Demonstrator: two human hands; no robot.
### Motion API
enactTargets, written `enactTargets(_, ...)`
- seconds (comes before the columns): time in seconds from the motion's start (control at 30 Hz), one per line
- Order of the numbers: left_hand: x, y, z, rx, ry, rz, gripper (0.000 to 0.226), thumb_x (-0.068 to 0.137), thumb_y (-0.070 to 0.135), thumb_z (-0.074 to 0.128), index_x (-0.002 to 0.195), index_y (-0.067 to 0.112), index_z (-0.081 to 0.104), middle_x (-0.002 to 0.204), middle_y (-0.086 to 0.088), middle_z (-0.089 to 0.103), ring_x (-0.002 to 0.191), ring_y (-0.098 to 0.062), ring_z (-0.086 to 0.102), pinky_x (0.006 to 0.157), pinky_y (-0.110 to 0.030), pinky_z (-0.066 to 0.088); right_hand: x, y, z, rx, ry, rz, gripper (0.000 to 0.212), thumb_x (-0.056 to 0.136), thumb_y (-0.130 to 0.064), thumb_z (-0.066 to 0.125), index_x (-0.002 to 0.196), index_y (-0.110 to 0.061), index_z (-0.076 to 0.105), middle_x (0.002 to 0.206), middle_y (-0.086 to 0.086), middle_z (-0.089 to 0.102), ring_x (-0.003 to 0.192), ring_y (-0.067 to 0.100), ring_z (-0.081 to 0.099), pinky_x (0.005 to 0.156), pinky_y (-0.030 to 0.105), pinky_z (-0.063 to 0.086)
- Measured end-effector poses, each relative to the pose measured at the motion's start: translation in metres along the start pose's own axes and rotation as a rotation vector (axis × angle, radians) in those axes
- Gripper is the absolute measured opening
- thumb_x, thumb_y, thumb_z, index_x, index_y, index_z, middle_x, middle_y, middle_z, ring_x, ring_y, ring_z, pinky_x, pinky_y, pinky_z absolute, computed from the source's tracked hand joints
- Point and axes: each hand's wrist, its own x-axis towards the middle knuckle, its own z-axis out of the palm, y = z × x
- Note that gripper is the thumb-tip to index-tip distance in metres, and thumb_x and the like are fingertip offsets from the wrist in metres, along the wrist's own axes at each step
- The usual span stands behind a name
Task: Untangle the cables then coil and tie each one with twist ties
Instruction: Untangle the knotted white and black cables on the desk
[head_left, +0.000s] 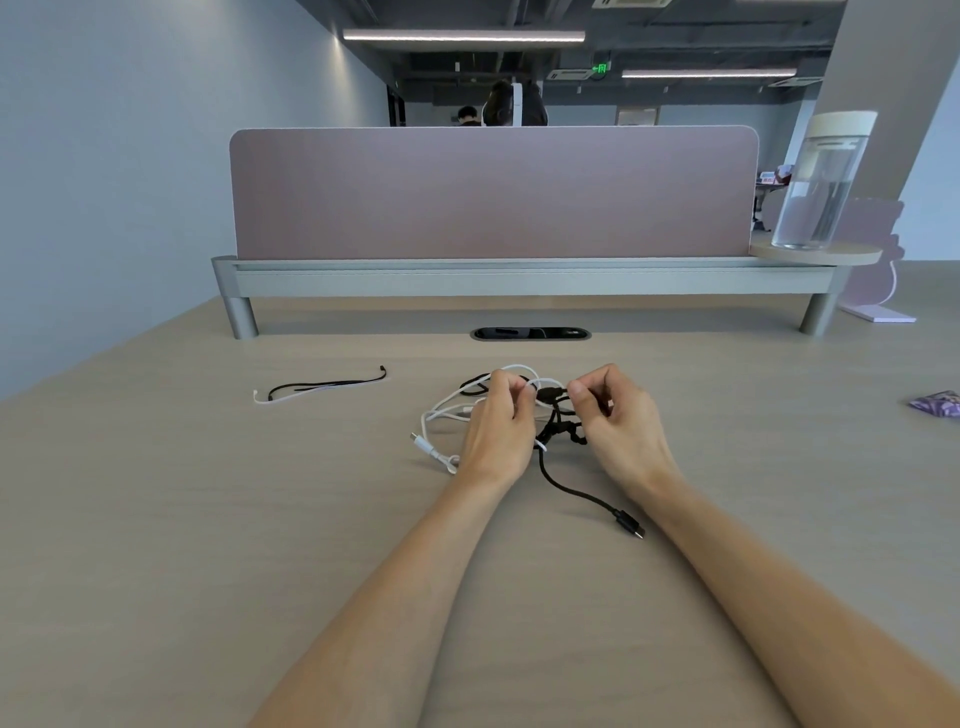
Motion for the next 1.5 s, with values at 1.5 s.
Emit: enactTargets(1.5, 0.001, 0.004, -0.014, -0.317, -0.141, -0.049, 0.022, 0.095, 0.007, 0.05, 0.097, 0.011, 0.072, 0.077, 0.01, 0.068, 0.069, 0.004, 0.059, 0.065, -0.014, 0.045, 0.012, 0.011, -0.01, 0.465, -0.008, 0.328, 0.024, 0.094, 0.002, 0.043, 0.109, -0.008, 0.059, 0.08, 0.002, 0.06, 0.074, 0.015, 0.058, 0.073, 0.03, 0.05)
